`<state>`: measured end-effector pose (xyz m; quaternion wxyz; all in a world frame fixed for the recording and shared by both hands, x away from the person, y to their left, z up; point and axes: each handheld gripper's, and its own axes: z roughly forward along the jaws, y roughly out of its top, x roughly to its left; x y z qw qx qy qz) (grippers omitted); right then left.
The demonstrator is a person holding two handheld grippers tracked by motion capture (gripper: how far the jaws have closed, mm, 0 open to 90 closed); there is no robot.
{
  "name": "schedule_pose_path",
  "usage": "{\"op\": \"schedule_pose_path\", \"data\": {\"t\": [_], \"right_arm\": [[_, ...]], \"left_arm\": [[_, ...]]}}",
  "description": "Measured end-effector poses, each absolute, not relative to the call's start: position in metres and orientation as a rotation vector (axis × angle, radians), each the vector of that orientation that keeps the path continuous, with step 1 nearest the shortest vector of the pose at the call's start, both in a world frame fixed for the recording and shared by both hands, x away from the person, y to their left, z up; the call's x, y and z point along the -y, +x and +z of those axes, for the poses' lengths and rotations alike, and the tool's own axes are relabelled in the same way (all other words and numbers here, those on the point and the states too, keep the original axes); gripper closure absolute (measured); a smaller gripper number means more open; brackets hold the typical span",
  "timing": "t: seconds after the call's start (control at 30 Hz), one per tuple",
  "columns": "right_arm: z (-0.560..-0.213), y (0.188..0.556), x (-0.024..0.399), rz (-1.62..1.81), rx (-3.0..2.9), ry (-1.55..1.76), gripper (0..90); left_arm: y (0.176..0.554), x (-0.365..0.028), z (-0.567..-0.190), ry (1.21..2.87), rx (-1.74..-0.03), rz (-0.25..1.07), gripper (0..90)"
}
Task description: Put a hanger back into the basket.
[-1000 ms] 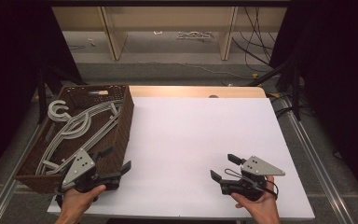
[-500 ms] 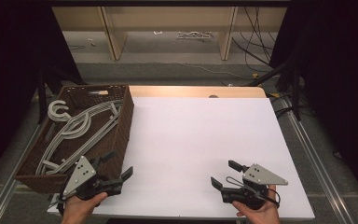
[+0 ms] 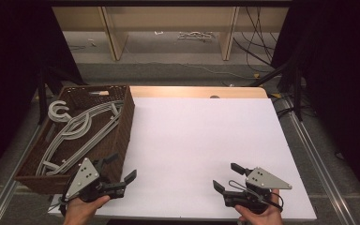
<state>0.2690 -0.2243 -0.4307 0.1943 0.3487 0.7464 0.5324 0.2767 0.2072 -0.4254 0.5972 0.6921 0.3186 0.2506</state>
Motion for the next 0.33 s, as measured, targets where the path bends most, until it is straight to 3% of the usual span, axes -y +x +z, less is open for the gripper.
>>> {"op": "schedule_pose_path", "data": {"t": [0.33], "right_arm": [[-0.4319, 0.27, 0.2227, 1.483, -2.099, 0.962, 17.0]], "left_arm": [[0.2774, -0.2068, -0.4255, 1.605, -0.742, 0.58, 16.0]]}}
